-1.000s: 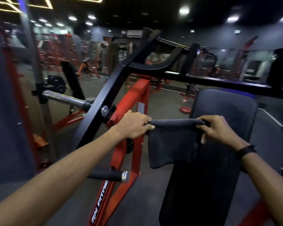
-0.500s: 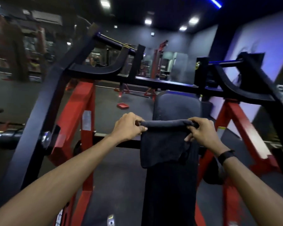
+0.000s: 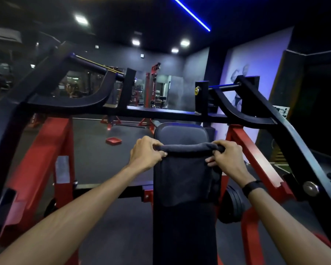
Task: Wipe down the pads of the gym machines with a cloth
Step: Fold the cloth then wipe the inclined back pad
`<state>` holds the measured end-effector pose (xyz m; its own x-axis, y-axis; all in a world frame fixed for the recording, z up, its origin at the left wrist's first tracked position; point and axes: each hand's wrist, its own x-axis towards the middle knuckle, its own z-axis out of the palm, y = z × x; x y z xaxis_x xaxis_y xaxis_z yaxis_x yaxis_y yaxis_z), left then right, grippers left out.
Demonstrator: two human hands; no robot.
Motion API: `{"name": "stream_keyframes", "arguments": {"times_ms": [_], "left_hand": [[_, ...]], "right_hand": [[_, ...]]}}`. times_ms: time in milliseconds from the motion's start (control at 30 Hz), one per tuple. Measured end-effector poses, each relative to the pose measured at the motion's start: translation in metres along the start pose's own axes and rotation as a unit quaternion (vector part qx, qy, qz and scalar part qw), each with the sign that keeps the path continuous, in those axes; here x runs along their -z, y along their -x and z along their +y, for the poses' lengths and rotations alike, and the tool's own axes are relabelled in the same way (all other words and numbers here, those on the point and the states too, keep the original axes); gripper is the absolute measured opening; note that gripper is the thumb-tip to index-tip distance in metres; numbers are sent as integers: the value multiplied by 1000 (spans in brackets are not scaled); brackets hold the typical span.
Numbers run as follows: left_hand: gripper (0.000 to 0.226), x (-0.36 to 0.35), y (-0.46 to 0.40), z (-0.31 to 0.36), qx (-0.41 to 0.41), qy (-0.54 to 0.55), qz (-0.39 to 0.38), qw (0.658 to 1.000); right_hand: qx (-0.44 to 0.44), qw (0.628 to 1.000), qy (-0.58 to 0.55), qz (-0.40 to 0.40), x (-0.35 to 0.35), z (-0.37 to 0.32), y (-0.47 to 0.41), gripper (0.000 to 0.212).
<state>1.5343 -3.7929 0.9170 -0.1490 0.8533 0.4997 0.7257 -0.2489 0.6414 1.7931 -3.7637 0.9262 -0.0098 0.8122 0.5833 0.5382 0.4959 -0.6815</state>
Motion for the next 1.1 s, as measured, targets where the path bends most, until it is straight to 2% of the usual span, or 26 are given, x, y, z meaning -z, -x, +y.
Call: {"name": "stream_keyframes", "arguments": {"times_ms": [100, 367, 467, 667, 733, 767, 867, 933, 1033, 1100], "left_hand": [[11, -7, -28, -3, -12, 3, 9, 1000], [13, -29, -84, -16, -26, -92, 55, 994], [16, -38, -110, -26, -20, -85, 64, 994], [12, -60, -156, -46, -8, 1, 87, 996], [15, -69, -167, -52, -11, 23, 121, 992], [17, -74, -171, -56, -18, 31, 141, 989], [16, -88, -178, -68, -44, 76, 196, 977], [19, -100, -180, -75, -35, 144, 231, 962], [33, -116, -181, -72, 1, 240, 306, 921], [35, -127, -182, -73, -21, 270, 325, 906]], "right_hand": [[17, 1000, -1, 24, -5, 5, -23, 28], [66, 993, 72, 64, -43, 22, -82, 23], [78, 994, 66, 47, -61, 23, -101, 33], [120, 985, 109, -51, -104, 28, -124, 79], [117, 981, 145, -54, -128, 33, -128, 88], [127, 971, 199, -39, -144, 37, -129, 90], [164, 937, 307, 4, -189, 41, -141, 86], [189, 931, 311, 28, -203, 38, -154, 79], [219, 921, 319, 47, -203, 38, -167, 70], [227, 923, 308, 44, -200, 42, -170, 67]]}}
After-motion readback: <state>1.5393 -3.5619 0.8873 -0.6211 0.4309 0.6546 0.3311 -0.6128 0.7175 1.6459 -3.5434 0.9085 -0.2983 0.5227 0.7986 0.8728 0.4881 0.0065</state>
